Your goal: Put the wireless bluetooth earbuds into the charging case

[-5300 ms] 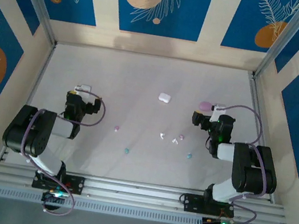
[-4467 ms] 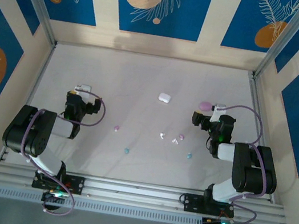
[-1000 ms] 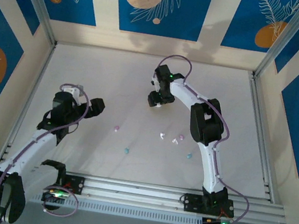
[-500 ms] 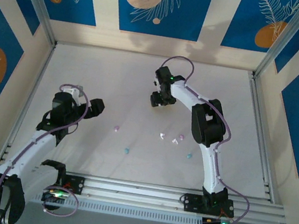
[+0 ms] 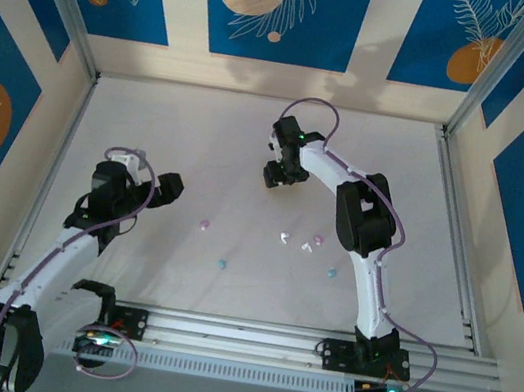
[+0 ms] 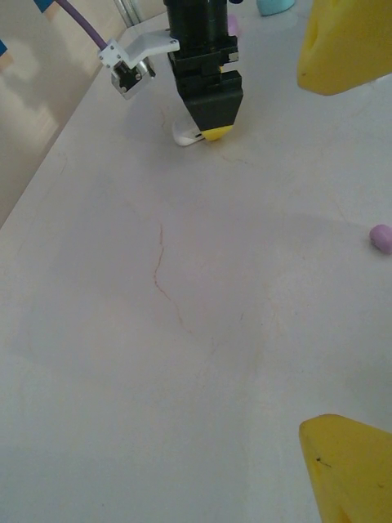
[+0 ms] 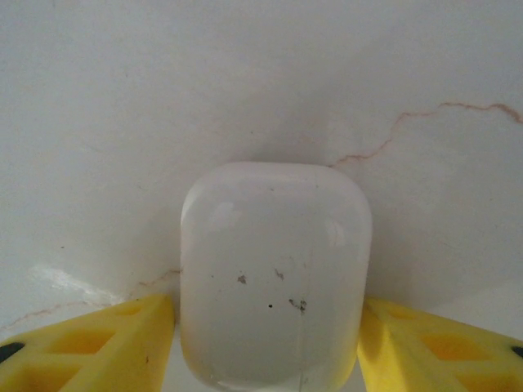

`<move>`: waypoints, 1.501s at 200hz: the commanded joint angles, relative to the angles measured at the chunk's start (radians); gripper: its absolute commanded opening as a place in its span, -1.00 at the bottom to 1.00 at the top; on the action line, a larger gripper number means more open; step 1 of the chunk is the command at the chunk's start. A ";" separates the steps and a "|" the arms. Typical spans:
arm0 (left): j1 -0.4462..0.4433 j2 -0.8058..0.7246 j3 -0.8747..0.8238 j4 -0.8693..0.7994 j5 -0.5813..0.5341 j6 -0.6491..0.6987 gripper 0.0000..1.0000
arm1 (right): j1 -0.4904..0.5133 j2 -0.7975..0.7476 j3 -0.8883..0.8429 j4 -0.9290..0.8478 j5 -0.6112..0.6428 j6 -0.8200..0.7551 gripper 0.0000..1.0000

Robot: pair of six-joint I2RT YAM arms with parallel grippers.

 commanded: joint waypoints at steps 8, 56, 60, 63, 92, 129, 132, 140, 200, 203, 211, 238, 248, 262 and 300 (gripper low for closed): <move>0.006 0.006 0.036 0.004 0.026 -0.022 1.00 | -0.007 0.049 0.014 0.011 0.010 -0.046 0.23; 0.005 0.021 0.042 0.009 0.041 -0.029 1.00 | -0.006 0.047 0.018 0.023 0.004 -0.068 0.14; 0.005 0.022 0.042 0.008 0.044 -0.029 1.00 | -0.004 0.044 0.017 0.024 0.003 -0.069 0.12; 0.005 0.024 0.043 0.008 0.046 -0.029 0.99 | -0.005 0.043 0.015 0.025 0.003 -0.070 0.09; 0.005 0.027 0.050 0.010 0.074 -0.029 0.87 | 0.006 -0.031 -0.061 0.089 -0.033 -0.102 -0.12; -0.003 0.045 0.071 0.040 0.160 -0.062 0.64 | 0.029 -0.321 -0.332 0.348 -0.241 -0.229 -0.26; -0.003 0.047 0.076 0.042 0.168 -0.063 0.62 | 0.031 -0.348 -0.359 0.376 -0.255 -0.241 -0.26; -0.011 0.052 0.087 0.052 0.191 -0.068 0.58 | 0.036 -0.427 -0.441 0.451 -0.292 -0.272 -0.26; -0.119 0.097 0.193 0.147 0.333 -0.058 0.49 | 0.070 -0.817 -0.832 0.799 -0.488 -0.635 -0.27; -0.127 0.100 0.201 0.150 0.340 -0.054 0.49 | 0.073 -0.828 -0.841 0.807 -0.489 -0.647 -0.27; -0.150 0.109 0.218 0.158 0.356 -0.046 0.48 | 0.077 -0.853 -0.861 0.824 -0.485 -0.680 -0.27; -0.240 0.135 0.271 0.175 0.384 0.000 0.48 | 0.098 -0.906 -0.883 0.846 -0.428 -0.733 -0.27; -0.276 0.147 0.295 0.155 0.379 0.030 0.48 | 0.108 -0.919 -0.886 0.848 -0.413 -0.748 -0.27; -0.325 0.171 0.329 0.106 0.348 0.076 0.44 | 0.123 -0.935 -0.891 0.859 -0.397 -0.772 -0.27; -0.400 0.260 0.402 0.032 0.308 0.120 0.37 | 0.149 -0.953 -0.894 0.864 -0.380 -0.822 -0.26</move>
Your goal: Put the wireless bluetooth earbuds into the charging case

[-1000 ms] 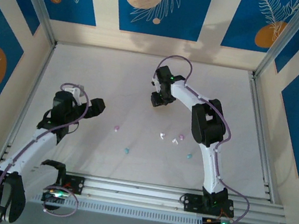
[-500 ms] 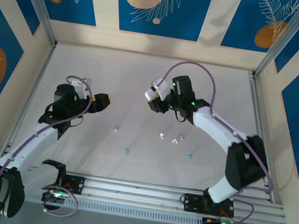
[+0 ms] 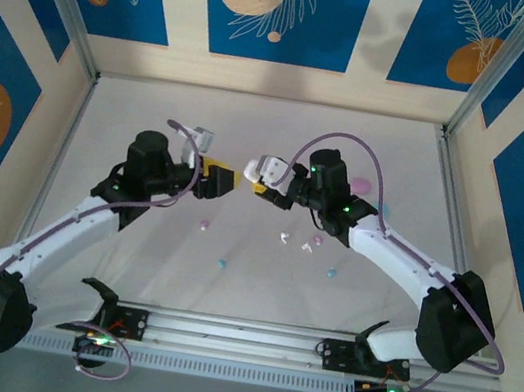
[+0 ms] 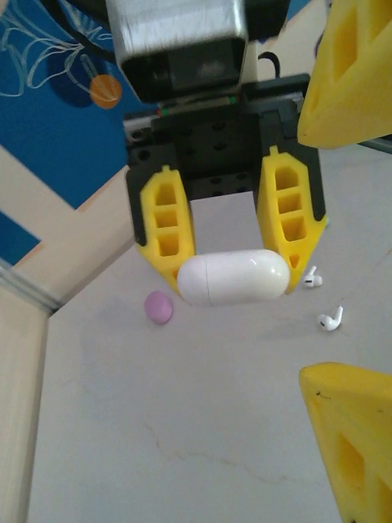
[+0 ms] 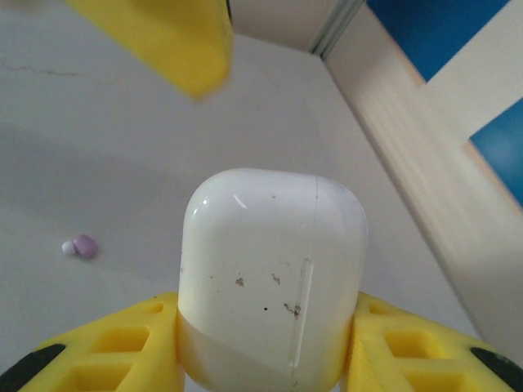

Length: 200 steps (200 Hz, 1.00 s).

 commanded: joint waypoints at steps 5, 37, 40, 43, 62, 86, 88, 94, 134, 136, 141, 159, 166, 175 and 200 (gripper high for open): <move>-0.038 0.047 0.052 -0.054 -0.015 0.060 0.38 | 0.020 -0.029 -0.006 0.029 0.021 -0.077 -0.27; -0.065 0.084 0.085 -0.061 -0.017 0.079 0.26 | 0.034 -0.032 -0.006 0.013 0.033 -0.106 -0.26; -0.066 0.086 0.088 -0.061 -0.018 0.081 0.24 | 0.034 -0.032 -0.007 0.011 0.033 -0.109 -0.26; -0.068 0.089 0.090 -0.063 -0.018 0.082 0.22 | 0.036 -0.033 -0.007 0.009 0.033 -0.112 -0.26; -0.070 0.101 0.098 -0.069 -0.031 0.089 0.07 | 0.042 -0.035 -0.004 0.000 0.036 -0.124 -0.26; -0.075 0.120 0.115 -0.091 -0.051 0.093 -0.07 | 0.048 -0.037 -0.002 0.004 0.033 -0.132 -0.26; -0.076 0.122 0.116 -0.092 -0.052 0.093 -0.08 | 0.050 -0.038 -0.002 0.004 0.033 -0.133 -0.26; -0.076 0.127 0.120 -0.095 -0.057 0.092 -0.11 | 0.050 -0.037 -0.001 0.001 0.033 -0.137 -0.26; -0.081 0.150 0.137 -0.109 -0.062 0.097 -0.25 | 0.058 -0.040 0.007 -0.004 0.033 -0.152 -0.25; -0.083 0.151 0.136 -0.109 -0.062 0.096 -0.27 | 0.057 -0.040 0.007 -0.004 0.036 -0.151 -0.25; -0.083 0.152 0.137 -0.109 -0.066 0.095 -0.30 | 0.059 -0.040 0.009 -0.005 0.035 -0.154 -0.25; -0.083 0.159 0.138 -0.106 -0.067 0.092 -0.33 | 0.062 -0.040 0.011 -0.015 0.039 -0.162 -0.25; -0.082 0.161 0.138 -0.105 -0.067 0.090 -0.33 | 0.064 -0.041 0.012 -0.016 0.042 -0.164 -0.25; -0.085 0.160 0.138 -0.101 -0.067 0.087 -0.33 | 0.065 -0.042 0.011 -0.018 0.044 -0.167 -0.25; -0.084 0.164 0.138 -0.100 -0.067 0.086 -0.41 | 0.067 -0.046 0.012 -0.022 0.042 -0.170 -0.25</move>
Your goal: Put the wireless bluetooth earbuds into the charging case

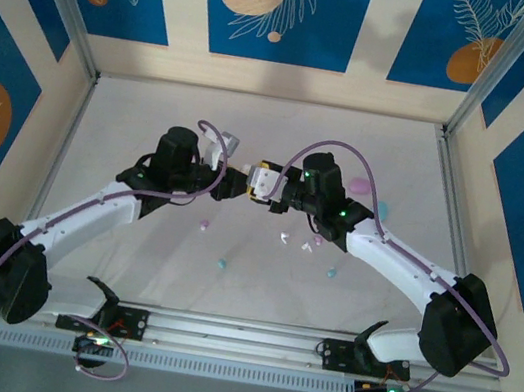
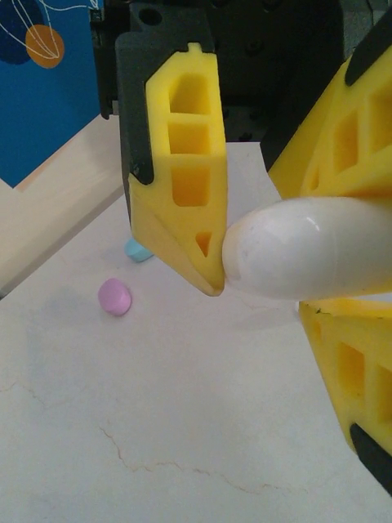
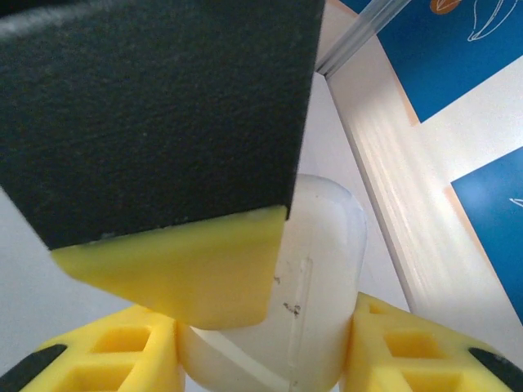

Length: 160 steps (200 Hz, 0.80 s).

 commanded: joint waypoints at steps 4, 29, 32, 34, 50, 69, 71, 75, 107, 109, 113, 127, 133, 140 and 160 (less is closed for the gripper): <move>-0.008 0.014 0.036 -0.007 -0.017 0.005 -0.40 | 0.014 -0.036 0.012 -0.002 -0.010 -0.022 -0.25; -0.009 0.016 0.035 0.000 -0.011 -0.001 -0.34 | 0.018 -0.041 0.012 -0.005 -0.010 -0.029 -0.24; -0.010 0.016 0.033 0.001 -0.010 -0.002 -0.34 | 0.017 -0.041 0.011 -0.006 -0.009 -0.029 -0.24; -0.011 0.016 0.034 0.002 -0.009 -0.002 -0.34 | 0.018 -0.041 0.012 -0.006 -0.008 -0.029 -0.24; -0.011 0.014 0.033 0.003 -0.010 -0.003 -0.30 | 0.017 -0.043 0.012 -0.006 -0.006 -0.035 -0.25; -0.011 0.015 0.033 0.006 -0.006 -0.003 -0.30 | 0.017 -0.043 0.010 -0.006 -0.007 -0.035 -0.24; -0.011 0.014 0.033 0.008 -0.006 -0.003 -0.32 | 0.017 -0.045 0.010 -0.006 -0.006 -0.034 -0.24; -0.010 0.014 0.033 0.008 -0.008 -0.003 -0.33 | 0.017 -0.044 0.009 -0.006 -0.006 -0.033 -0.24; -0.011 0.009 0.021 0.027 -0.015 -0.003 -0.72 | 0.016 -0.058 0.005 -0.007 -0.010 -0.008 -0.17; -0.011 0.008 0.020 0.029 -0.015 -0.003 -0.74 | 0.015 -0.059 0.006 -0.008 -0.011 -0.002 -0.16; -0.010 0.005 0.016 0.036 -0.015 -0.002 -0.77 | 0.013 -0.062 0.006 -0.013 -0.015 0.011 -0.13; -0.010 -0.014 -0.008 0.076 -0.016 0.009 -0.84 | -0.004 -0.081 0.021 -0.055 -0.050 0.079 -0.01; -0.011 -0.026 -0.023 0.102 -0.017 0.014 -0.86 | -0.018 -0.090 0.031 -0.077 -0.075 0.127 0.05; -0.010 -0.045 -0.045 0.142 -0.019 0.022 -0.86 | -0.040 -0.098 0.046 -0.111 -0.109 0.198 0.13; -0.011 -0.106 -0.145 0.314 -0.039 0.050 -0.90 | -0.129 -0.116 0.097 -0.211 -0.256 0.447 0.22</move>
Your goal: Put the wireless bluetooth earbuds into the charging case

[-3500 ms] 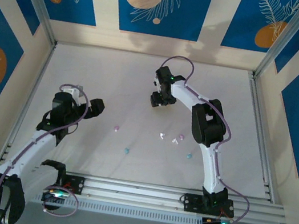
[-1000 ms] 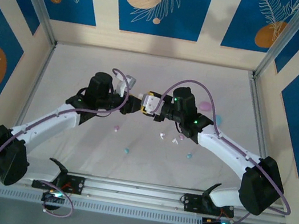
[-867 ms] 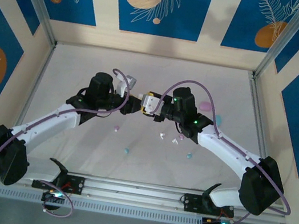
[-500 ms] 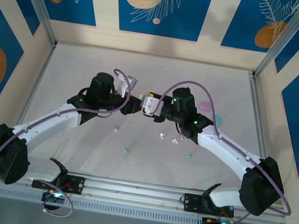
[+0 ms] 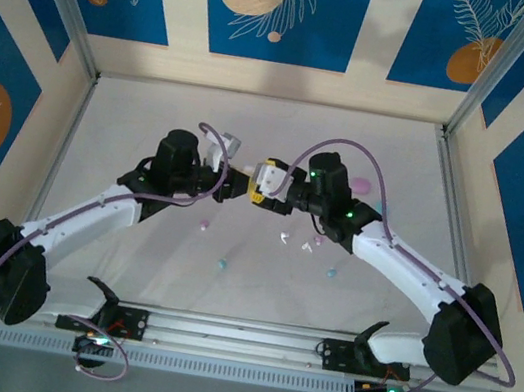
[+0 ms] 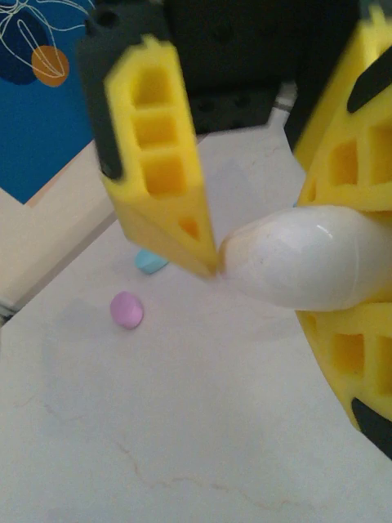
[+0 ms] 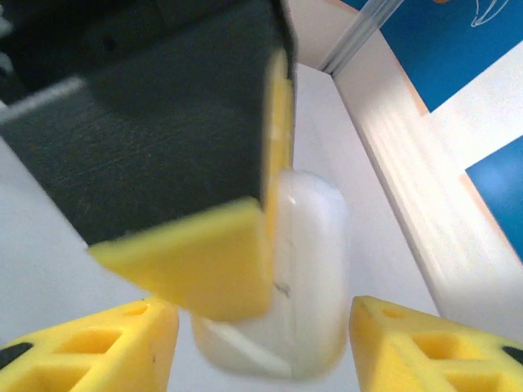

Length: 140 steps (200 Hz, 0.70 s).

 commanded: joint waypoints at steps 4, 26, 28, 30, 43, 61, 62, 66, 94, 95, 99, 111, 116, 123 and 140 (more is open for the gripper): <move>0.000 -0.091 -0.116 0.263 -0.033 0.052 -0.91 | -0.110 -0.056 0.090 -0.139 -0.224 0.364 0.23; -0.002 -0.138 -0.250 0.544 -0.039 0.103 -1.00 | -0.251 -0.040 0.148 -0.194 -0.468 0.699 0.25; -0.002 -0.141 -0.260 0.568 -0.040 0.110 -1.00 | -0.262 -0.037 0.154 -0.197 -0.485 0.723 0.25; -0.001 -0.142 -0.269 0.588 -0.040 0.114 -1.00 | -0.272 -0.034 0.157 -0.202 -0.504 0.751 0.25; -0.001 -0.150 -0.304 0.677 -0.043 0.140 -1.00 | -0.318 -0.014 0.185 -0.215 -0.591 0.890 0.24; -0.001 -0.139 -0.311 0.724 -0.033 0.172 -1.00 | -0.329 0.008 0.197 -0.189 -0.690 1.017 0.22; -0.001 -0.138 -0.311 0.726 -0.032 0.173 -1.00 | -0.328 0.008 0.198 -0.189 -0.696 1.020 0.22; -0.002 -0.134 -0.313 0.738 -0.029 0.176 -1.00 | -0.320 0.010 0.200 -0.187 -0.719 1.024 0.22; -0.005 -0.102 -0.317 0.842 -0.012 0.174 -1.00 | -0.246 0.027 0.240 -0.237 -0.731 0.996 0.23; -0.005 -0.100 -0.316 0.844 -0.011 0.174 -1.00 | -0.244 0.028 0.242 -0.240 -0.731 0.992 0.23; -0.006 -0.096 -0.316 0.854 -0.006 0.174 -1.00 | -0.234 0.033 0.249 -0.251 -0.724 0.982 0.23; -0.009 -0.083 -0.309 0.867 0.005 0.169 -1.00 | -0.210 0.049 0.268 -0.283 -0.700 0.956 0.23; -0.010 -0.079 -0.305 0.867 0.009 0.166 -1.00 | -0.204 0.056 0.275 -0.293 -0.691 0.949 0.23; -0.013 -0.074 -0.300 0.867 0.013 0.162 -1.00 | -0.197 0.066 0.283 -0.303 -0.684 0.941 0.23; -0.019 -0.070 -0.295 0.866 0.020 0.162 -1.00 | -0.189 0.085 0.293 -0.302 -0.678 0.946 0.23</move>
